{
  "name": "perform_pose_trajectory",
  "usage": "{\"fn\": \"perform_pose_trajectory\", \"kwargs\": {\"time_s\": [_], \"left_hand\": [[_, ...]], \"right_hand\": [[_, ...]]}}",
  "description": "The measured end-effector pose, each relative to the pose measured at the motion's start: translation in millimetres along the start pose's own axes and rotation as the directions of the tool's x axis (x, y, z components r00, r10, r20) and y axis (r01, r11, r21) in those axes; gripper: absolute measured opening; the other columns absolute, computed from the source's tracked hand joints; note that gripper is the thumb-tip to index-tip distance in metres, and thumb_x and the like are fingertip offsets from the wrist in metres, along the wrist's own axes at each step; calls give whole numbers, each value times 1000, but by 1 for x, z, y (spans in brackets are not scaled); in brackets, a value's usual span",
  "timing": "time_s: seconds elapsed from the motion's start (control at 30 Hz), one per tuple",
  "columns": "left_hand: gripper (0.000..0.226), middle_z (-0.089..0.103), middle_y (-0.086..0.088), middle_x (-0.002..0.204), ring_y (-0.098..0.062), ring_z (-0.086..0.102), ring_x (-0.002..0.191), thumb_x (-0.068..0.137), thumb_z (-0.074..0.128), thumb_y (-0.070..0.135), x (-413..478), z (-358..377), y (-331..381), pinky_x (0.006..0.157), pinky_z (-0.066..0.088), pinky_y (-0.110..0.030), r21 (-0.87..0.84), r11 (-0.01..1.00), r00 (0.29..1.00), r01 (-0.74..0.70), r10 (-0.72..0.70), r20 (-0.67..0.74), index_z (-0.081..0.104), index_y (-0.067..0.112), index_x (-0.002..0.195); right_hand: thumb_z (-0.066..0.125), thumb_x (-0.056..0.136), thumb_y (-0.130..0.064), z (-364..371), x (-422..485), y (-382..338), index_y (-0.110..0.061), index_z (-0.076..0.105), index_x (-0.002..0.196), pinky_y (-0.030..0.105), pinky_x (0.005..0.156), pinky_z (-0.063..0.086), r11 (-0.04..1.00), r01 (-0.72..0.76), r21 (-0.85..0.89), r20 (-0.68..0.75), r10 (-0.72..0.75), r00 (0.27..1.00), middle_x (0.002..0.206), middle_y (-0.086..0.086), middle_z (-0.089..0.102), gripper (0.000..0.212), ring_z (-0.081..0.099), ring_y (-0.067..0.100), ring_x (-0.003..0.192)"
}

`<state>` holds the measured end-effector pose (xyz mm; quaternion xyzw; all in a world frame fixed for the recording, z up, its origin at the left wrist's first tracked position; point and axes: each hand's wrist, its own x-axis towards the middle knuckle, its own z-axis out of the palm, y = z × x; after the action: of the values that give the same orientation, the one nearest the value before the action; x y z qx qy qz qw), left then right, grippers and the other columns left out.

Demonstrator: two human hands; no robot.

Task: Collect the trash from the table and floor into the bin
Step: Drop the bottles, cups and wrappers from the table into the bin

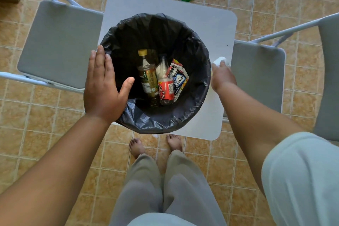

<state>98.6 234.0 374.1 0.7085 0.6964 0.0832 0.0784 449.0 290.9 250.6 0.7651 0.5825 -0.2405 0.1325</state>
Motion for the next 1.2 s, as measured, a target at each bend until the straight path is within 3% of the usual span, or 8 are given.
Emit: {"fn": "perform_pose_trajectory", "kwargs": {"time_s": [0.27,0.43,0.53,0.63,0.7,0.83,1.0,1.2], "left_hand": [[81,6,-11,164,-26,2,151,96,32,59,1,0,0,121,2,-31,-8,1000,1000,-6,6,-7,22,1,152],[81,3,-9,165,-24,0,151,96,31,60,1,-2,0,121,2,-31,5,1000,1000,3,-3,9,21,3,153],[82,2,-9,165,-24,-1,151,96,31,60,1,-2,0,122,6,-36,7,1000,1000,7,-7,27,19,3,153],[82,2,-9,165,-24,-2,151,96,31,61,1,-2,0,122,10,-40,3,1000,999,16,-16,39,18,4,153],[82,3,-10,165,-25,-1,151,96,31,61,1,-1,0,122,11,-42,-7,1000,999,11,-11,43,19,3,153],[83,4,-10,164,-24,-1,151,96,29,61,1,0,-2,122,11,-42,-7,1000,999,7,-7,46,19,2,153],[84,5,-12,164,-25,0,151,95,27,62,2,0,-2,121,12,-43,-12,1000,999,-2,3,52,20,1,152],[82,8,-14,163,-27,2,151,96,30,59,2,-2,-1,121,13,-44,-29,1000,999,-7,8,45,22,-1,151]], "right_hand": [[37,87,3,-15,-5,-1,-8,55,114,41,77,49,999,31,-12,-229,-33,973,111,23,60,34,61,43,94],[39,92,-6,-68,-26,-3,-18,64,126,41,88,51,952,4,306,-395,123,910,112,24,68,43,64,43,103],[42,95,-11,-107,-54,-10,-16,64,130,40,90,49,917,157,366,-624,117,773,110,23,71,42,66,40,101],[46,96,-12,-141,-93,-24,-13,67,122,27,69,43,877,365,312,-846,81,527,86,14,74,33,66,30,76],[48,96,-9,-155,-120,-40,-8,67,114,20,62,36,821,474,317,-892,88,444,75,9,68,26,62,23,65],[52,89,-5,-150,-150,-85,-10,70,107,24,73,46,716,595,365,-806,-76,587,92,6,73,26,68,22,79],[49,91,-8,-104,-150,-125,-21,66,126,33,90,52,836,398,378,-285,-304,909,119,10,68,41,62,28,109],[46,98,-29,-72,-147,-149,-27,57,132,38,73,54,924,332,188,-44,-330,943,116,13,66,36,63,34,103]]}}
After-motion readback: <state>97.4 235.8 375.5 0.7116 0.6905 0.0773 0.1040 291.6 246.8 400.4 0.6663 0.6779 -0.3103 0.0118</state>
